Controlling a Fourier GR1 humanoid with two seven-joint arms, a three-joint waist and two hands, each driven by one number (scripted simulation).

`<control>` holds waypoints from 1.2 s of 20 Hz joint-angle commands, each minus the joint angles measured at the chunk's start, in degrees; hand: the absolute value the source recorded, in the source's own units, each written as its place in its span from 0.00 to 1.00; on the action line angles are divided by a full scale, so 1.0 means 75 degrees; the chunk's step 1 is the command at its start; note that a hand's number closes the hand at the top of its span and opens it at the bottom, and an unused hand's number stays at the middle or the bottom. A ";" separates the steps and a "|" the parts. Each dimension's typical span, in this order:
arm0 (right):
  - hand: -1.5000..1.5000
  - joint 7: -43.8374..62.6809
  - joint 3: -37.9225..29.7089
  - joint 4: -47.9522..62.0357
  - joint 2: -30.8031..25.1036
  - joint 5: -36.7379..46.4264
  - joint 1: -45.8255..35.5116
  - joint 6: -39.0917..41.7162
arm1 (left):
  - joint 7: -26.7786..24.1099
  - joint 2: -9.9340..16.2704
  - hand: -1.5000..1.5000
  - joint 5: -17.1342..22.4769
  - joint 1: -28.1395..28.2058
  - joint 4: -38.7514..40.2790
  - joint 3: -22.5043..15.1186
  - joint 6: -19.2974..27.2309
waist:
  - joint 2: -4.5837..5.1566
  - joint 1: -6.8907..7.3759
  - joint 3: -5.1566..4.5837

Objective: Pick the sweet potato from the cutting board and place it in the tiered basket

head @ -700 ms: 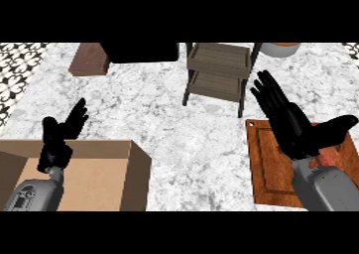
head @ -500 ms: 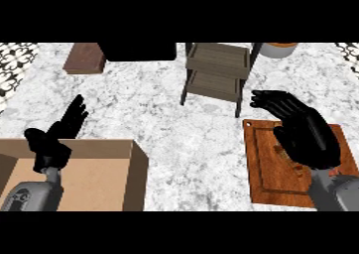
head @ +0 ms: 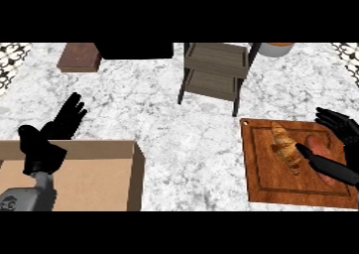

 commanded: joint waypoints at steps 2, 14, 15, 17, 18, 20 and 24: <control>0.00 -0.0486 -0.0561 -0.0296 -0.0910 0.0643 0.0648 0.0088 | -0.0323 0.0267 0.50 -0.0060 0.0490 -0.0238 0.0054 -0.0374 | -0.0005 0.0116 -0.0005; 0.00 0.2562 0.0202 -0.2026 -0.4954 0.2734 0.1560 0.2149 | -0.0137 0.0285 0.50 0.0041 0.0511 -0.0383 0.0033 -0.0331 | 0.0003 0.0150 -0.0052; 0.00 0.2816 0.0309 -0.2200 -0.5190 0.2735 0.1633 0.2463 | 0.0196 0.0335 0.50 0.0055 0.0409 -0.0465 0.0001 -0.0283 | 0.0000 0.0136 -0.0044; 0.00 0.3410 0.0338 -0.2700 -0.5171 0.2591 0.1655 0.2721 | 0.0135 0.0139 0.50 0.0034 0.0432 -0.0476 -0.0034 -0.0150 | -0.0002 0.0110 -0.0021; 0.00 0.3791 0.0362 -0.3294 -0.5192 0.2609 0.1833 0.2728 | 0.0189 0.0287 0.50 -0.0028 0.0391 -0.0507 -0.0012 -0.0217 | -0.0017 0.0050 -0.0021; 0.00 0.4604 0.0631 -0.3457 -0.4792 0.2723 0.1284 0.2843 | 0.0290 0.0454 0.50 0.0303 0.0429 -0.0729 0.0215 -0.0523 | 0.0011 0.0207 -0.0009; 0.00 0.5131 0.1289 -0.2780 -0.3480 0.3755 0.0461 0.2559 | 0.0005 -0.0055 0.50 -0.0207 0.0217 -0.0339 -0.0097 -0.0164 | 0.0032 0.0233 -0.0001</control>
